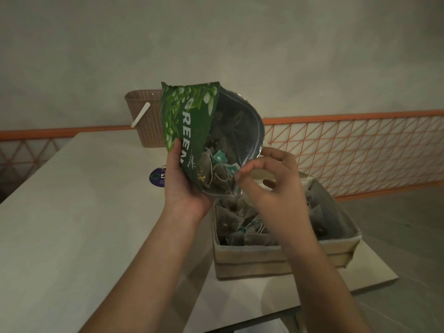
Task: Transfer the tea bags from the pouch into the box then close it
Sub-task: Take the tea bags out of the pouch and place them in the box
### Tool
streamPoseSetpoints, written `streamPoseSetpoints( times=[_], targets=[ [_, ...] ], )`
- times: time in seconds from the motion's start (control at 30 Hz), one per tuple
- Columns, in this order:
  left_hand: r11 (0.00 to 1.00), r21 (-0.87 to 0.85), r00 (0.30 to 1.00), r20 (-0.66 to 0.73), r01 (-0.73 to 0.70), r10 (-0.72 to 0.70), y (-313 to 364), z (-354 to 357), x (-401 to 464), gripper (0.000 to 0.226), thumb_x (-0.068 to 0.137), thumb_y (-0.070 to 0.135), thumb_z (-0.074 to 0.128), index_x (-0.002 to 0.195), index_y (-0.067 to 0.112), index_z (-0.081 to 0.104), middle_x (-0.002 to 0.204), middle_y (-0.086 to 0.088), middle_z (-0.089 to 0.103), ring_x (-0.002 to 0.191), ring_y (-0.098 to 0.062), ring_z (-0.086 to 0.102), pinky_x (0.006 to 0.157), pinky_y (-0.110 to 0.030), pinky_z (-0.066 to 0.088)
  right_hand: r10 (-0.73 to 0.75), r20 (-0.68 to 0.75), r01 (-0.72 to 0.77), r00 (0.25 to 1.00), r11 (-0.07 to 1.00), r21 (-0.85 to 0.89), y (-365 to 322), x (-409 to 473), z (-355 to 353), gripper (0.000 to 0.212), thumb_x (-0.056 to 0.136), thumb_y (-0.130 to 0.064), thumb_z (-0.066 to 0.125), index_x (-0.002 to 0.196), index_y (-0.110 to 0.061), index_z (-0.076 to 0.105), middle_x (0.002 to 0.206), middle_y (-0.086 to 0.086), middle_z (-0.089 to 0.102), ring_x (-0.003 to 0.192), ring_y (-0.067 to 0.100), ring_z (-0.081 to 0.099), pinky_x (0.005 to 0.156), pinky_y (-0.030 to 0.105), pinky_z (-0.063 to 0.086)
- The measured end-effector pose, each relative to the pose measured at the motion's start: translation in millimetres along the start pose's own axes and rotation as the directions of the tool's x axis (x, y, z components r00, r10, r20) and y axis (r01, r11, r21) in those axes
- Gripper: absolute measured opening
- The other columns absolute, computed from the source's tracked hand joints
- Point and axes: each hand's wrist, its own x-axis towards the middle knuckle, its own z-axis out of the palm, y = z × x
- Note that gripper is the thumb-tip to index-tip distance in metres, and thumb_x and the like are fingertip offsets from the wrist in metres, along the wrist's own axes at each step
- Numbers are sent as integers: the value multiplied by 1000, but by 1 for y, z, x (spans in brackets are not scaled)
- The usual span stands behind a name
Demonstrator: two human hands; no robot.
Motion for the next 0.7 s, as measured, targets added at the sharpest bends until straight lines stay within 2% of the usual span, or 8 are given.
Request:
streamPoseSetpoints(
  times=[0.07,0.2,0.33,0.43,0.5,0.53,0.63,0.7],
  targets=[
    [1000,8,1000,4,9,-9,-1,0,0,65,96,62,49,141,16,61,138,-17,65,129,-38,60,110,-51,46,48,-18,-47,999,998,52,-3,1,1,13,79,-27,78,76,-37,70,122,-15,45,130,9,38,105,46,42],
    [1000,16,1000,-7,12,-12,-2,-4,3,67,95,62,51,143,16,59,144,-16,60,136,-37,54,119,-53,36,46,-75,-46,996,999,-8,-5,2,8,11,80,-32,77,80,-41,69,129,-10,44,133,12,36,107,46,39],
    [1000,25,1000,-11,8,-8,-2,-1,0,65,96,61,52,142,16,61,143,-15,61,134,-35,57,116,-50,41,5,-96,-9,995,999,-40,-2,3,12,11,80,-33,77,81,-40,69,127,-11,43,132,14,36,106,44,39],
    [1000,23,1000,-13,-3,3,-1,2,-2,63,97,60,49,139,16,62,138,-14,65,128,-34,62,101,-47,54,-139,-130,125,982,986,-107,3,1,13,11,77,-33,79,81,-37,70,127,-7,41,129,21,38,102,23,34],
    [1000,28,1000,-26,-14,15,-1,2,-2,63,97,59,49,141,16,61,141,-13,63,131,-33,60,106,-47,51,-209,-117,180,971,960,-216,7,0,15,11,75,-31,80,83,-35,73,129,-2,42,126,21,36,97,9,25],
    [999,35,999,-32,-18,19,-1,2,-1,63,97,59,50,142,16,60,143,-13,62,133,-32,58,110,-47,47,-223,-117,188,968,949,-254,9,0,16,12,75,-32,81,85,-34,74,130,0,43,126,20,36,96,8,25],
    [999,39,1000,-9,-10,10,-2,-1,2,64,97,59,51,145,17,57,147,-12,58,137,-32,54,118,-48,39,-231,-148,184,962,944,-275,12,2,18,12,77,-34,80,88,-35,75,131,0,43,123,21,36,95,13,28],
    [1000,29,1000,16,2,-3,-1,-4,4,65,97,59,52,146,17,57,148,-12,58,139,-33,53,120,-49,36,-224,-166,173,960,945,-276,13,5,19,11,78,-35,78,89,-34,74,130,-1,43,123,22,37,95,24,35]
  ],
)
